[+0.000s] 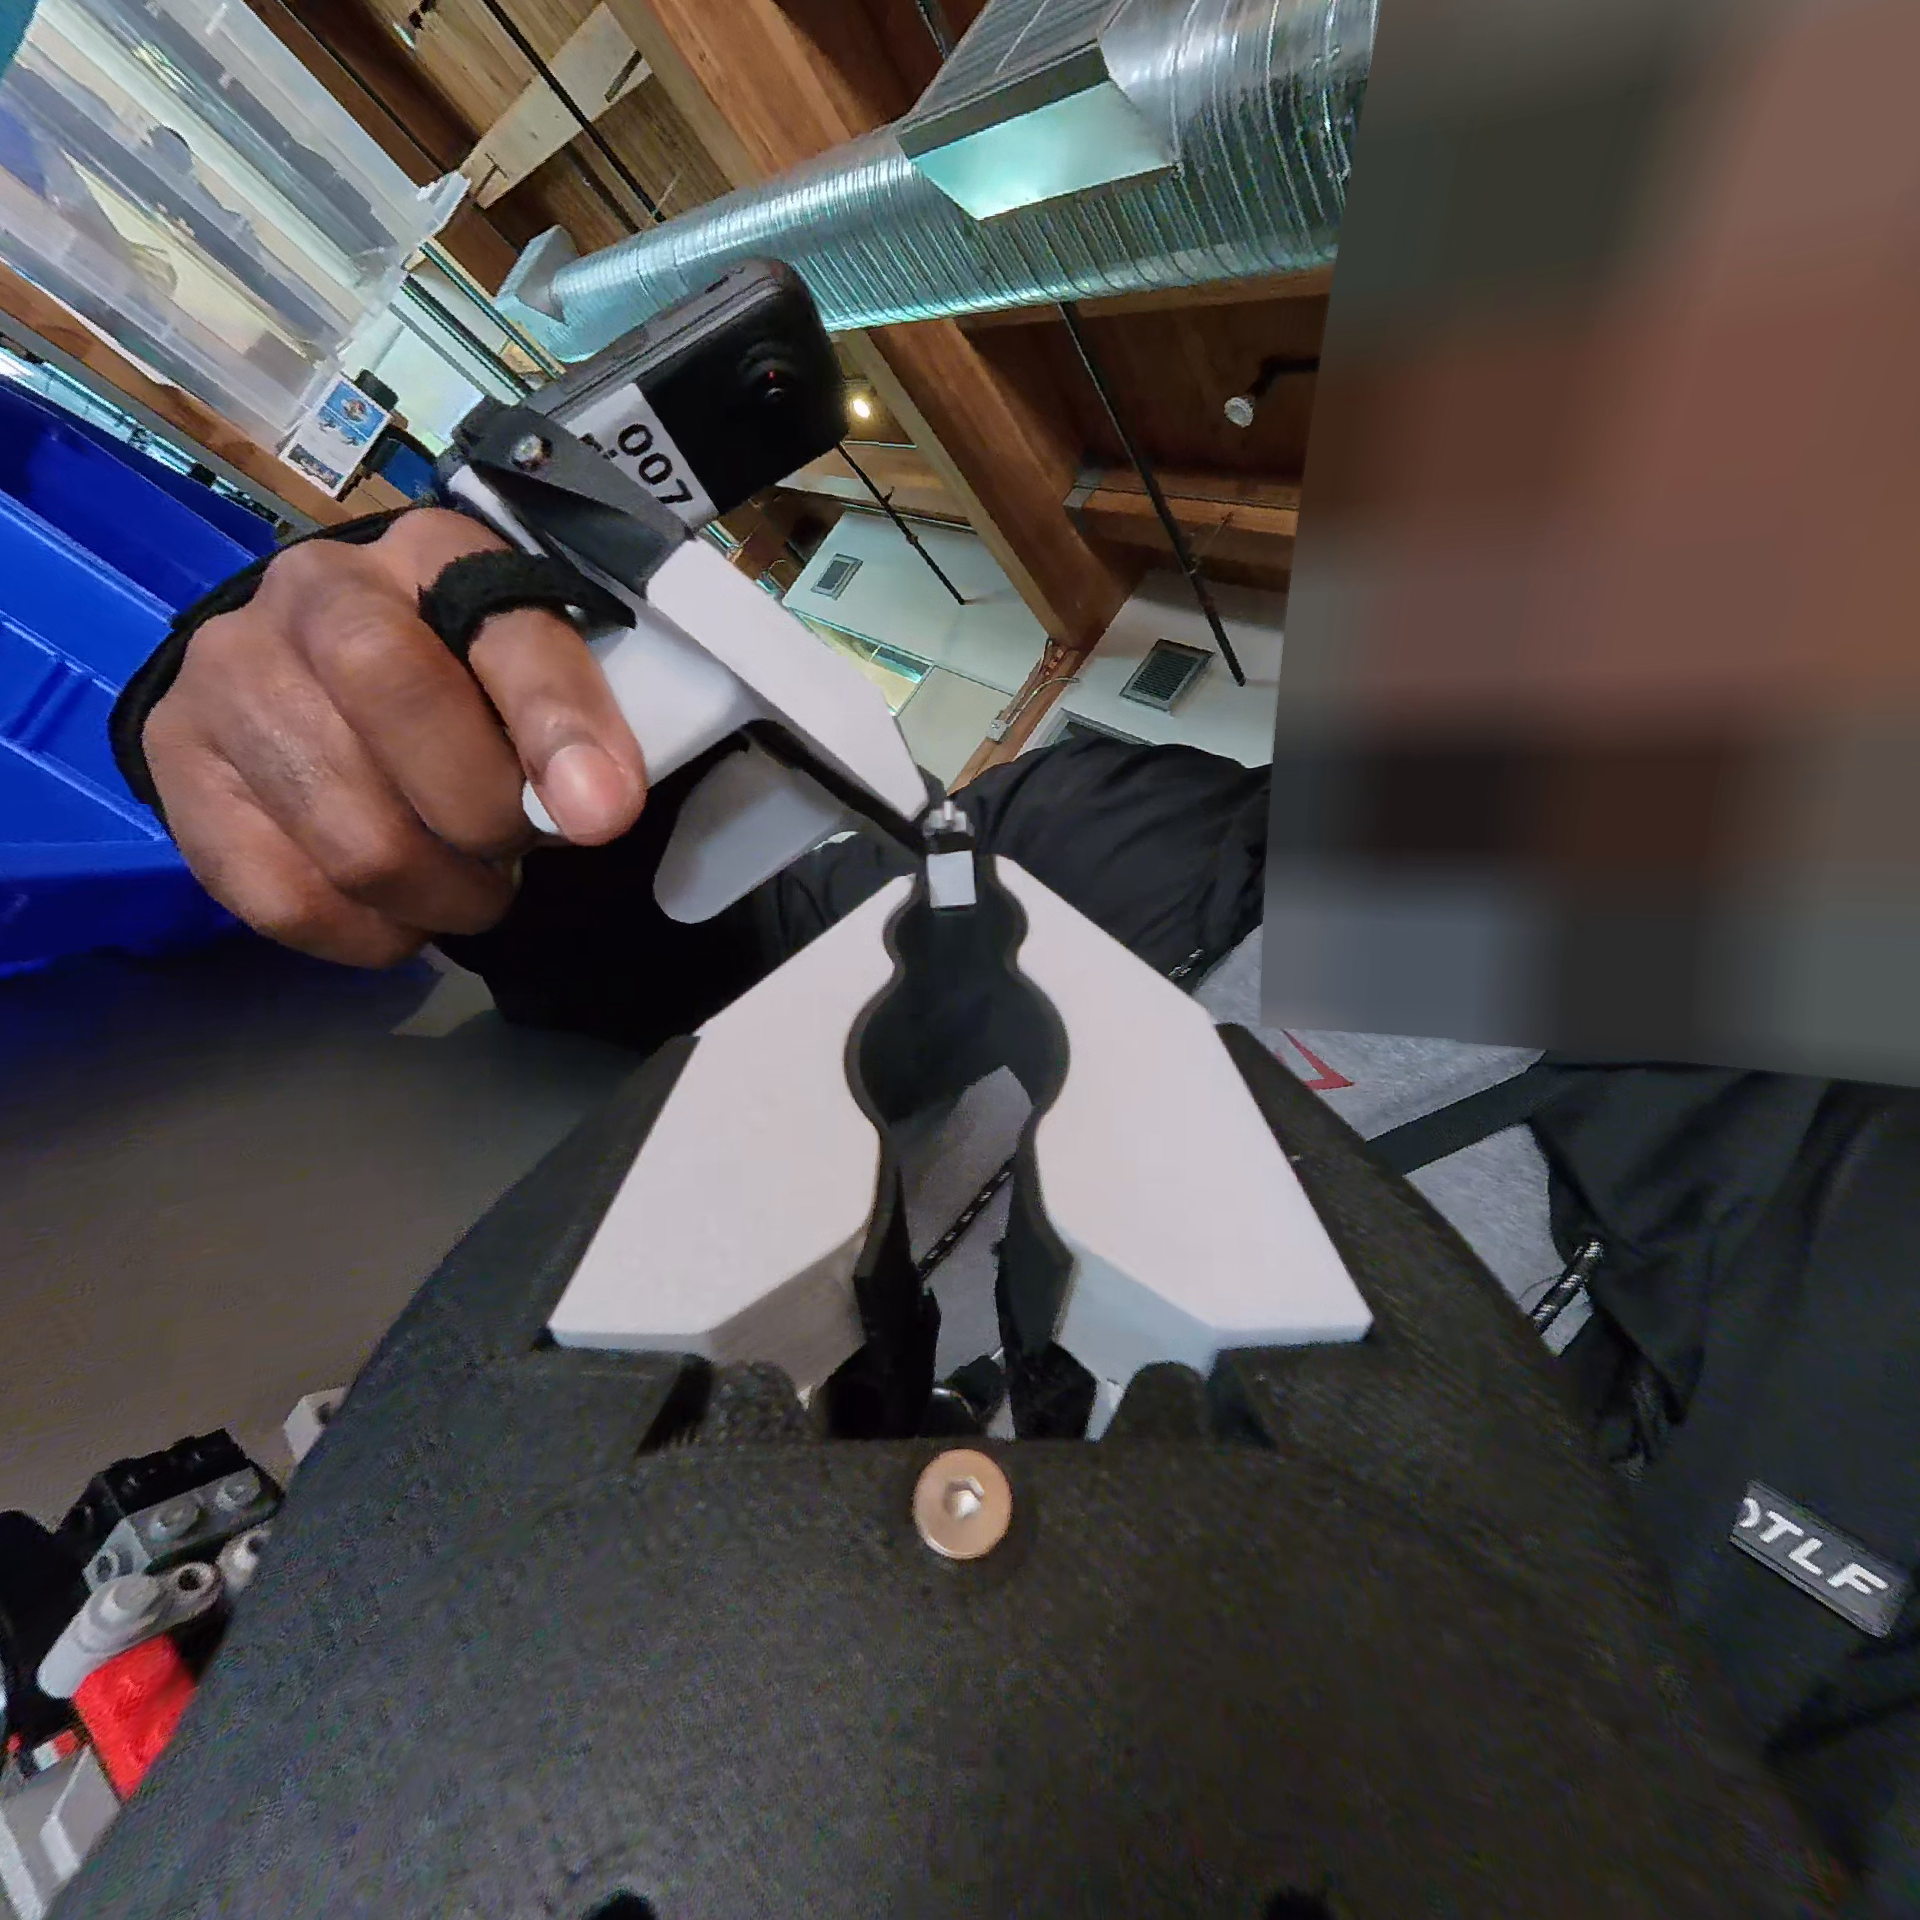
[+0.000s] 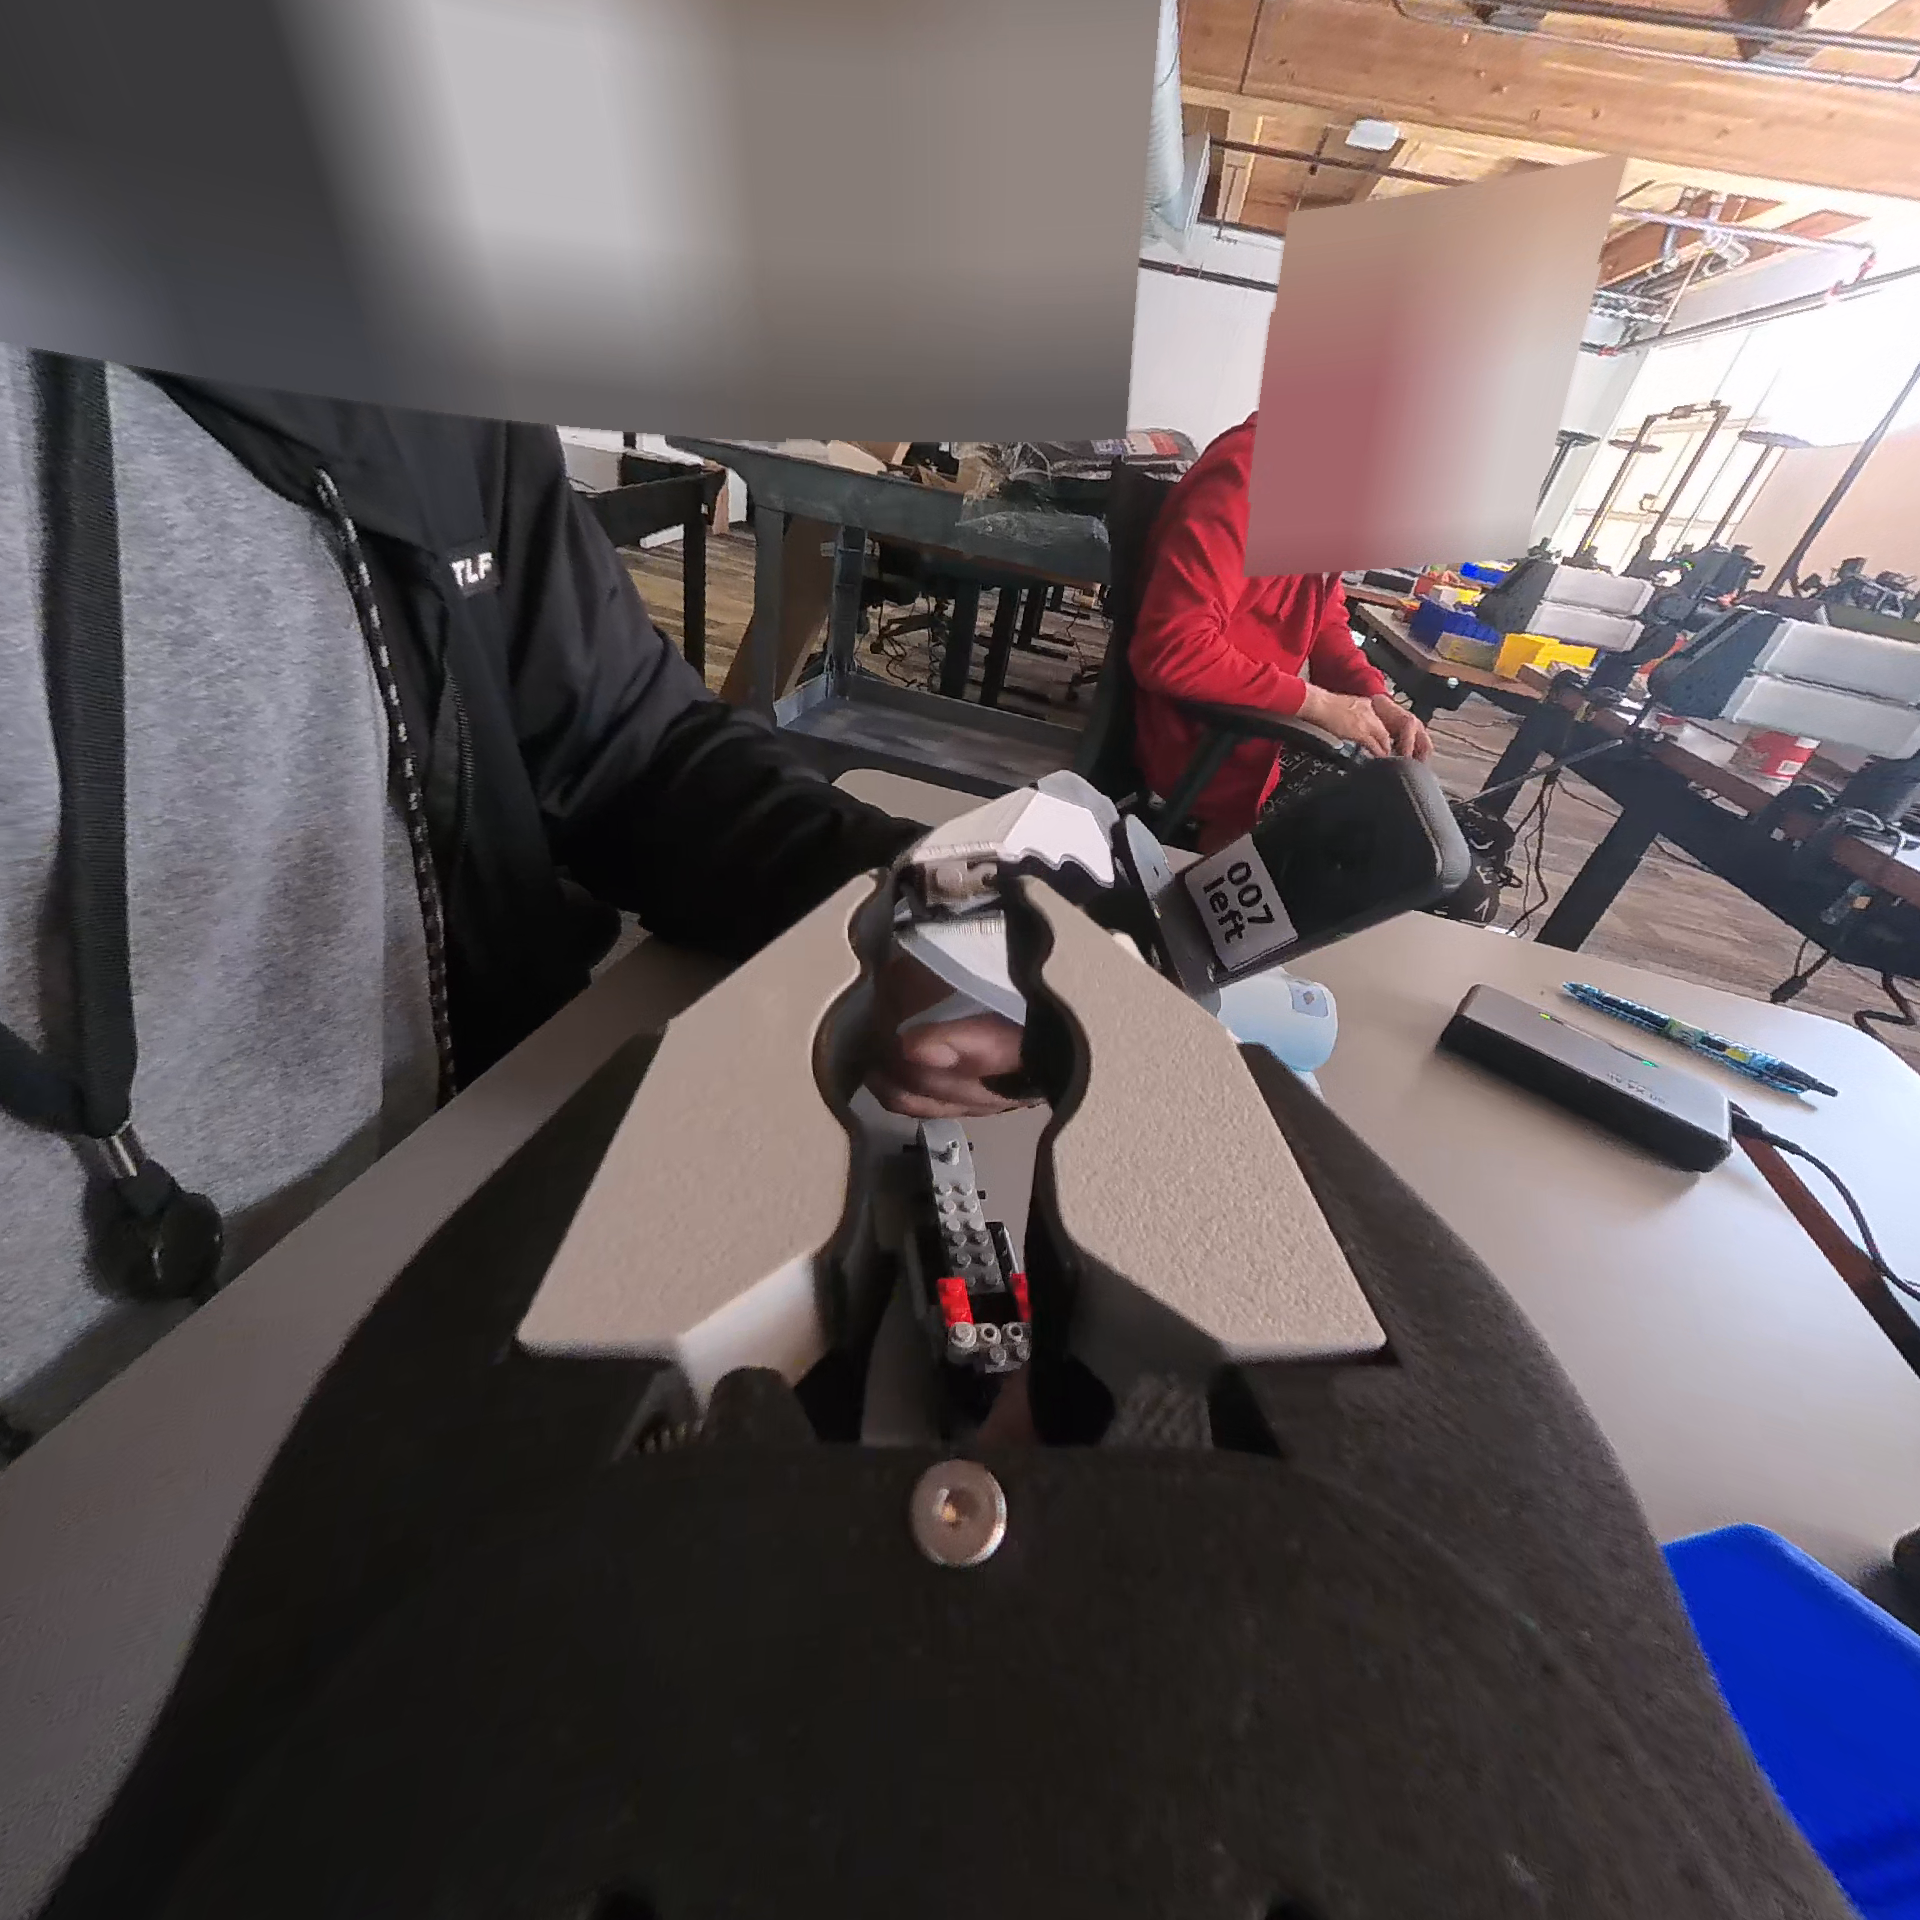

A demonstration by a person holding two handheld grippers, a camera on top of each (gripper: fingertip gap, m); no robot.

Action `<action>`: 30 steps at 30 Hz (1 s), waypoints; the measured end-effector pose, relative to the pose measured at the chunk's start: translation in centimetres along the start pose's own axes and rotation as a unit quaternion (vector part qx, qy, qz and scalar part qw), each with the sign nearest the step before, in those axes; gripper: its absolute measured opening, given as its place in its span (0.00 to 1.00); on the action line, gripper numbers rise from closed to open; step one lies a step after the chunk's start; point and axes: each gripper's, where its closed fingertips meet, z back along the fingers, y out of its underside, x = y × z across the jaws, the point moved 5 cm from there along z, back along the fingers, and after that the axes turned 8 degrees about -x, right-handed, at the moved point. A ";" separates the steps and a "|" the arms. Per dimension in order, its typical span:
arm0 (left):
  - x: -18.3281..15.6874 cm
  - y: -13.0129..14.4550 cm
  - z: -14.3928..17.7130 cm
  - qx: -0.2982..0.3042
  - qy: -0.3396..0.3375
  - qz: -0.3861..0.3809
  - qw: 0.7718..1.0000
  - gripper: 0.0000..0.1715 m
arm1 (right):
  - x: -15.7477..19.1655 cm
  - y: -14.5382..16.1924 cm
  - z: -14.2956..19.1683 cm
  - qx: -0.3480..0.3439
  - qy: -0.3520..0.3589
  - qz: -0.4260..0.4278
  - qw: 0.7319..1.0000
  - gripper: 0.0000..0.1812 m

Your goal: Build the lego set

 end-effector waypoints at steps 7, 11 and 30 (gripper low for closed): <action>0.1 0.1 0.0 0.004 -0.004 0.001 1.000 0.05 | -0.1 0.2 -0.1 0.006 0.000 0.003 1.000 0.09; 0.1 -0.2 0.2 0.008 -0.023 -0.022 0.999 0.05 | -0.4 0.3 -0.1 0.011 0.009 0.002 1.000 0.09; 0.1 -1.5 0.9 0.025 -0.129 -0.175 0.976 0.05 | -1.1 0.1 0.4 0.033 0.056 -0.014 0.998 0.05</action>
